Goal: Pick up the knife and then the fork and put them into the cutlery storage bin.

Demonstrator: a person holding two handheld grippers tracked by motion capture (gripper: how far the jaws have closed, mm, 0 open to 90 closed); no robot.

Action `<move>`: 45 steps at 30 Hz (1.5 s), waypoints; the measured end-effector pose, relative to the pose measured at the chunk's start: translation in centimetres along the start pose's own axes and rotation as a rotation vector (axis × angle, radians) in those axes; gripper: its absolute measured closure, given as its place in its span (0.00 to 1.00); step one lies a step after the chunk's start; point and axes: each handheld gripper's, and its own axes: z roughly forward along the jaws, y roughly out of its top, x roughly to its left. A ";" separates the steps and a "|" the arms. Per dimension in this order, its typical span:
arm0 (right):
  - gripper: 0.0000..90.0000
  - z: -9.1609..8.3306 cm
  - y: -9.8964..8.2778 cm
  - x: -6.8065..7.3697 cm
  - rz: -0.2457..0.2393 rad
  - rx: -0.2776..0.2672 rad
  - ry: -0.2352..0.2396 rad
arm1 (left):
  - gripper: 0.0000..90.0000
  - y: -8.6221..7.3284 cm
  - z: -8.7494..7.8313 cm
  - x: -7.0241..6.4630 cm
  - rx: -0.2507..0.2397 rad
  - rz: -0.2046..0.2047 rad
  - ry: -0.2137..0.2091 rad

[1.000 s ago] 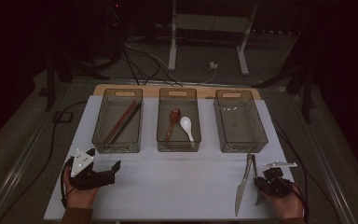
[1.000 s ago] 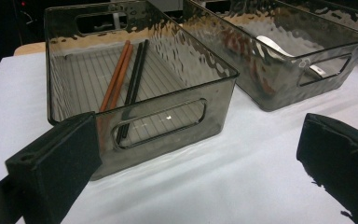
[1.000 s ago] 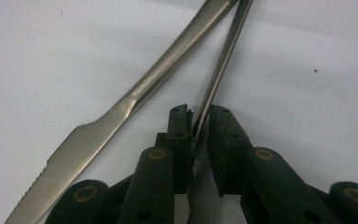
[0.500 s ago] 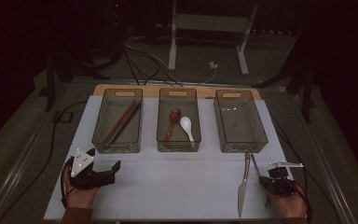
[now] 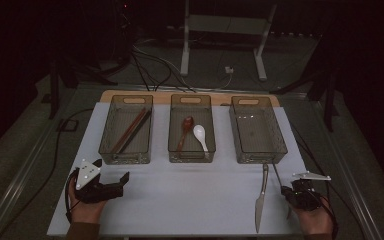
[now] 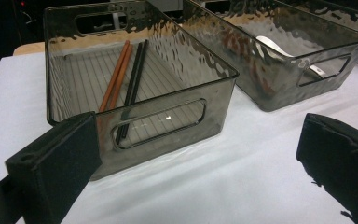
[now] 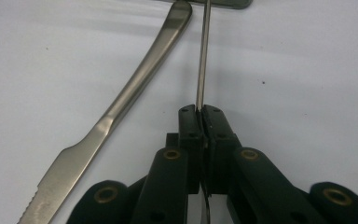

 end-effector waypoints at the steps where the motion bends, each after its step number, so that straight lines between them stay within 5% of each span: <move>1: 0.98 0.0 0.0 0.0 0.000 -0.004 0.000 | 0.01 0.0 0.0 0.0 0.000 0.000 0.000; 45: 0.98 -4.1 1.0 0.6 -0.023 -0.122 0.018 | 0.01 0.1 -0.3 0.2 -0.005 -0.009 0.004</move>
